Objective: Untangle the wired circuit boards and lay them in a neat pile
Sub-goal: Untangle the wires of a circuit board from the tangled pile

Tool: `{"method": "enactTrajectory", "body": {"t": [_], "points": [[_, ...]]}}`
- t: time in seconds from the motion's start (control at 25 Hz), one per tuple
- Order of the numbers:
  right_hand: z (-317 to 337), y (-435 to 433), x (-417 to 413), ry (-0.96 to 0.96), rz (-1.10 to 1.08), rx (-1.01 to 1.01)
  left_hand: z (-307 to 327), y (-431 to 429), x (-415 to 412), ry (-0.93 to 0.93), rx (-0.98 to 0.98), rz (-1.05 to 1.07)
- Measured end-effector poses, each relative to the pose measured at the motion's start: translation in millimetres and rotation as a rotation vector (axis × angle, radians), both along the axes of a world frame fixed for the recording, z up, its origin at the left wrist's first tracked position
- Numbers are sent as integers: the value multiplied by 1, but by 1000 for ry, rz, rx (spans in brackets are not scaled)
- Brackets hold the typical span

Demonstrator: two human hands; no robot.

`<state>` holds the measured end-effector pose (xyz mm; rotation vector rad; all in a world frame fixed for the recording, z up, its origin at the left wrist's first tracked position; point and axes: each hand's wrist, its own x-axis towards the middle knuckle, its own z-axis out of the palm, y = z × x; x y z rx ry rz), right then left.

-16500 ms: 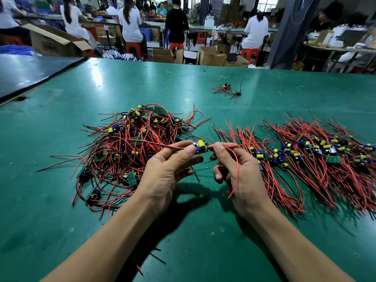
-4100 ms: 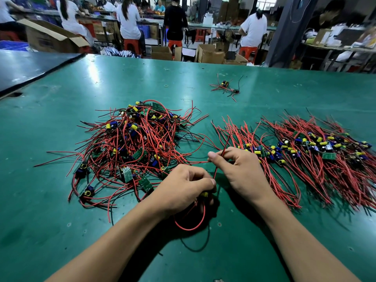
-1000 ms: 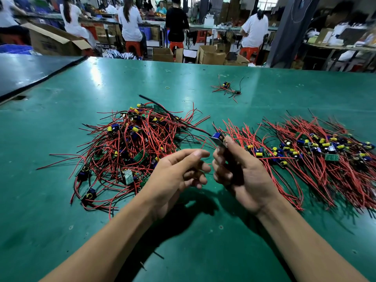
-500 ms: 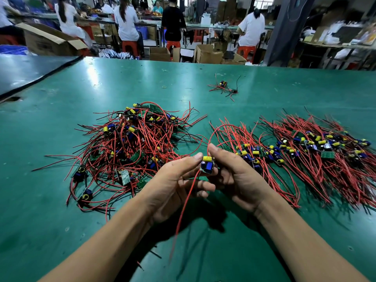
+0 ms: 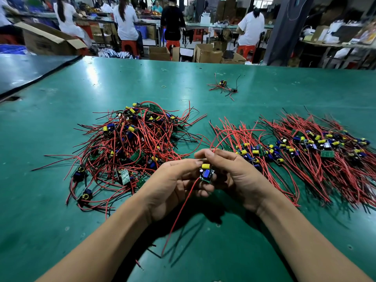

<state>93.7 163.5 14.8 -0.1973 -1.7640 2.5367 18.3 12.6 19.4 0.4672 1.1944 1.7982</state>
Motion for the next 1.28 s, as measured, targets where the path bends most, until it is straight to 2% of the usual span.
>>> {"method": "enactTrajectory", "body": {"t": [0.28, 0.48, 0.6, 0.8, 1.08, 1.28], "points": [[-2, 1, -8, -75, -169, -5, -3, -1, -1, -2, 34, -31], [0, -2, -8, -96, -229, 123, -4, 0, -1, -36, -23, -29], [1, 0, -7, -75, -247, 128, -5, 2, -1, -40, -40, -20], [1, -6, -6, -59, -211, 149, -7, 3, 5, 113, -65, 16], [4, -6, -8, -127, -295, 108, -9, 6, 7, 221, -55, 75], [-1, -9, -5, -70, -318, 364, -17, 9, 4, 292, -137, 174]]}}
